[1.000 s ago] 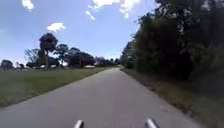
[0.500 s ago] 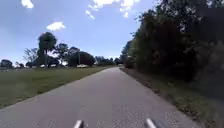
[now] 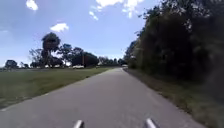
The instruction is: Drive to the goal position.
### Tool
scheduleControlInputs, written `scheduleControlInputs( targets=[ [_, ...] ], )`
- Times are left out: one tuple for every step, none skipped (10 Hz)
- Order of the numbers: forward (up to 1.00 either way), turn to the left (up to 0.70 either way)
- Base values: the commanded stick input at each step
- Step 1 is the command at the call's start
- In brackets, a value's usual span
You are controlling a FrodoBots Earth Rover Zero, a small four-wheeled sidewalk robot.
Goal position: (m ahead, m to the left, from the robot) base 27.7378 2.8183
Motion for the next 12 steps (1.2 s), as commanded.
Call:
scheduleControlInputs(
  targets=[
    [0.50, 0.00],
    [0.50, 0.00],
    [0.50, 0.00],
    [0.50, 0.00],
    [0.50, 0.00],
    [0.50, 0.00],
    [0.50, 0.00],
    [0.50, 0.00],
    [0.50, 0.00],
    [0.50, 0.00],
    [0.50, 0.00],
    [0.50, 0.00]
  ],
)
